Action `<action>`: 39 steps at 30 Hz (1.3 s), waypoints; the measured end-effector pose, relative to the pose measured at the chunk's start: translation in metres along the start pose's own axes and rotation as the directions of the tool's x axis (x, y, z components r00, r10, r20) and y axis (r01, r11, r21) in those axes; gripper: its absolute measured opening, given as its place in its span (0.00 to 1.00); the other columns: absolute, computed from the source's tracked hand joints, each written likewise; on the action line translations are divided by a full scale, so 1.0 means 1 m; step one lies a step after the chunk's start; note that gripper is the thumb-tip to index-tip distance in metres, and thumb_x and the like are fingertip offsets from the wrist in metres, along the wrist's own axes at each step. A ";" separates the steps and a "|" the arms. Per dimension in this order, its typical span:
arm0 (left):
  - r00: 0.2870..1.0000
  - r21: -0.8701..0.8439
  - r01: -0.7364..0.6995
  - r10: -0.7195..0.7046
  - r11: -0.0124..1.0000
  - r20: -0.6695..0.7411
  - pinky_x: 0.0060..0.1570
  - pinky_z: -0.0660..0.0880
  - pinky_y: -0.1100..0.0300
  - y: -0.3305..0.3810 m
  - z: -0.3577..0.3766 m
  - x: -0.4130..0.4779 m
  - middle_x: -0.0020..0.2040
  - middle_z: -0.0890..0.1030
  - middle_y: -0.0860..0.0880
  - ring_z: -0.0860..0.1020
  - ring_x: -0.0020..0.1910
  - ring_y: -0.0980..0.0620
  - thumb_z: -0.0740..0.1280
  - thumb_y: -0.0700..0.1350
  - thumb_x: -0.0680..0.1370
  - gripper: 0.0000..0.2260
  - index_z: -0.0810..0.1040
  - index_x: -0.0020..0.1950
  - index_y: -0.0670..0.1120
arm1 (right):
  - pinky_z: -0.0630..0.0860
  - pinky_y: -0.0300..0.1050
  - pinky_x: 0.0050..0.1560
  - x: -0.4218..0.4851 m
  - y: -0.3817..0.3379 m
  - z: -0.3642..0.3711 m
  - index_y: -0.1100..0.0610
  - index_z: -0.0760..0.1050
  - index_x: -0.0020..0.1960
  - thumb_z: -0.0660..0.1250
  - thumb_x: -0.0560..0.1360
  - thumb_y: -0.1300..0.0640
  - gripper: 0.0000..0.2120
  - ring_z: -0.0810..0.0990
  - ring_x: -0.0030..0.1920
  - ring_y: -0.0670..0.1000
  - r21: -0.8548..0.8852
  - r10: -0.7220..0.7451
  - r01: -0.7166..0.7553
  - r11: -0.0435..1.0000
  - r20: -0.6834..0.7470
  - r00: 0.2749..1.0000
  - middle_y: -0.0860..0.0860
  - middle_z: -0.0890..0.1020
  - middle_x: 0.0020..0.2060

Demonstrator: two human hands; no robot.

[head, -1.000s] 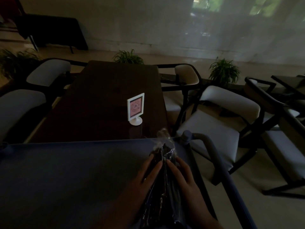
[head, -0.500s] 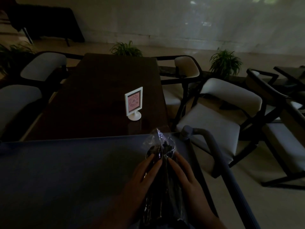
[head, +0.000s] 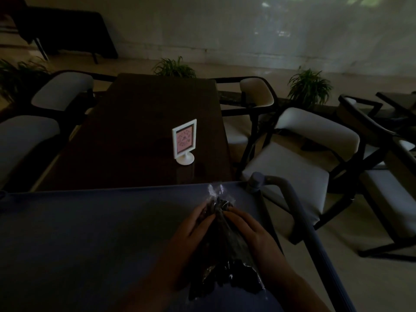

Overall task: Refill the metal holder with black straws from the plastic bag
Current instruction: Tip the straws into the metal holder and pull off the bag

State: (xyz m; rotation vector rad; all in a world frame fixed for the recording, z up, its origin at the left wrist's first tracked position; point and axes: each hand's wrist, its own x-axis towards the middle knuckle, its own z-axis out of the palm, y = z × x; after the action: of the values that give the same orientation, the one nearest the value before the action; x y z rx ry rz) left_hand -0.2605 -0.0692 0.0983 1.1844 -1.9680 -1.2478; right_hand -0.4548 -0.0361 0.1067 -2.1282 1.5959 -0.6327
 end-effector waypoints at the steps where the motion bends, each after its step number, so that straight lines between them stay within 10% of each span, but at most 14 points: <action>1: 0.996 0.136 -0.078 0.084 0.988 -0.036 0.67 0.63 0.69 -0.005 -0.001 0.000 0.74 0.66 0.63 0.64 0.70 0.68 0.59 0.59 0.79 0.19 0.66 0.70 0.65 | 0.65 0.40 0.71 0.001 0.003 0.001 0.47 0.61 0.75 0.54 0.76 0.34 0.31 0.61 0.74 0.41 -0.012 -0.017 0.017 1.000 0.002 1.000 0.42 0.61 0.76; 7: 0.989 0.489 -0.139 0.144 0.861 0.028 0.70 0.58 0.63 -0.019 0.001 0.010 0.76 0.52 0.63 0.63 0.69 0.64 0.48 0.72 0.73 0.37 0.60 0.76 0.52 | 0.59 0.37 0.72 0.003 0.007 0.006 0.51 0.60 0.76 0.56 0.79 0.39 0.30 0.60 0.74 0.42 -0.044 -0.098 0.097 0.994 -0.020 0.995 0.41 0.59 0.76; 8: 0.995 0.492 -0.094 0.097 0.865 0.020 0.66 0.37 0.75 -0.016 -0.002 0.012 0.76 0.49 0.65 0.69 0.65 0.63 0.44 0.73 0.73 0.39 0.65 0.74 0.50 | 0.61 0.37 0.72 0.003 0.008 0.007 0.52 0.60 0.76 0.59 0.78 0.42 0.29 0.61 0.73 0.41 -0.042 -0.108 0.106 0.993 -0.037 0.994 0.40 0.61 0.75; 9: 0.989 0.467 -0.128 0.148 0.875 -0.006 0.30 0.69 0.80 -0.020 -0.001 0.012 0.76 0.53 0.65 0.74 0.62 0.62 0.42 0.71 0.75 0.36 0.69 0.71 0.51 | 0.60 0.36 0.72 0.003 0.008 0.008 0.51 0.60 0.76 0.61 0.78 0.44 0.29 0.61 0.72 0.40 -0.040 -0.117 0.115 0.993 -0.048 0.992 0.39 0.62 0.73; 10: 0.978 0.431 -0.180 0.207 0.884 -0.016 0.54 0.78 0.53 -0.024 0.001 0.010 0.74 0.58 0.63 0.74 0.62 0.59 0.44 0.68 0.78 0.29 0.65 0.72 0.56 | 0.59 0.34 0.71 0.003 0.007 0.008 0.51 0.61 0.75 0.62 0.78 0.44 0.28 0.61 0.72 0.40 -0.033 -0.121 0.119 0.992 -0.054 0.991 0.38 0.63 0.73; 13: 0.966 0.399 -0.247 0.258 0.883 0.025 0.72 0.59 0.60 -0.036 0.008 0.002 0.74 0.51 0.71 0.59 0.73 0.61 0.50 0.66 0.78 0.25 0.44 0.73 0.71 | 0.61 0.34 0.69 0.003 0.005 0.006 0.48 0.65 0.73 0.60 0.77 0.41 0.26 0.65 0.69 0.43 -0.024 -0.112 0.111 0.993 -0.032 0.993 0.40 0.66 0.71; 22: 0.937 0.431 -0.335 0.344 0.838 0.059 0.71 0.63 0.57 -0.041 0.005 0.014 0.65 0.61 0.77 0.64 0.69 0.59 0.48 0.73 0.73 0.20 0.55 0.64 0.79 | 0.55 0.28 0.67 0.007 0.005 0.003 0.46 0.69 0.69 0.57 0.78 0.37 0.24 0.65 0.67 0.44 -0.034 -0.124 0.122 0.992 -0.075 0.989 0.39 0.67 0.68; 25: 0.935 0.438 -0.325 0.354 0.838 0.018 0.57 0.67 0.64 -0.027 -0.005 0.021 0.53 0.80 0.59 0.71 0.55 0.58 0.53 0.61 0.79 0.15 0.68 0.64 0.62 | 0.56 0.36 0.71 0.016 0.016 0.008 0.42 0.67 0.69 0.54 0.77 0.32 0.25 0.61 0.71 0.44 -0.024 -0.139 0.137 0.990 -0.096 0.986 0.39 0.62 0.70; 29: 0.939 0.292 -0.183 0.254 0.939 -0.230 0.44 0.70 0.74 0.001 -0.013 0.033 0.33 0.79 0.67 0.76 0.41 0.67 0.65 0.51 0.71 0.13 0.72 0.54 0.52 | 0.65 0.53 0.70 0.022 0.028 0.013 0.33 0.61 0.70 0.62 0.74 0.34 0.26 0.59 0.75 0.54 0.220 -0.123 0.142 0.965 -0.098 0.988 0.47 0.56 0.76; 34: 0.995 0.170 -0.091 0.097 0.981 -0.027 0.70 0.66 0.54 -0.024 -0.016 0.024 0.73 0.64 0.59 0.65 0.72 0.56 0.76 0.59 0.64 0.37 0.65 0.70 0.64 | 0.68 0.51 0.71 0.024 0.031 0.013 0.33 0.61 0.69 0.76 0.61 0.40 0.41 0.67 0.72 0.48 0.378 0.093 -0.122 0.918 0.095 0.991 0.50 0.67 0.72; 37: 0.994 -0.090 0.106 -0.108 0.990 -0.018 0.65 0.70 0.63 -0.030 -0.011 0.030 0.72 0.67 0.57 0.68 0.70 0.58 0.81 0.56 0.61 0.47 0.59 0.75 0.61 | 0.75 0.46 0.64 0.032 0.037 0.019 0.57 0.68 0.69 0.79 0.62 0.43 0.41 0.76 0.63 0.42 0.393 0.120 -0.154 0.907 0.110 0.987 0.50 0.76 0.63; 39: 0.994 -0.192 0.106 -0.112 0.976 -0.016 0.52 0.71 0.77 -0.017 -0.011 0.031 0.63 0.76 0.56 0.75 0.61 0.66 0.80 0.45 0.66 0.36 0.68 0.70 0.53 | 0.77 0.51 0.61 0.030 0.040 0.023 0.60 0.73 0.65 0.79 0.66 0.50 0.32 0.79 0.62 0.49 0.480 0.169 -0.170 0.861 0.046 0.985 0.54 0.80 0.60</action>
State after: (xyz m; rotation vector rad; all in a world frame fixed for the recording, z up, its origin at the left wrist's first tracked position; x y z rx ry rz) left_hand -0.2596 -0.1043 0.0874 1.2189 -1.7401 -1.4330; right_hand -0.4656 -0.0744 0.0692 -1.6025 1.4176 -0.8636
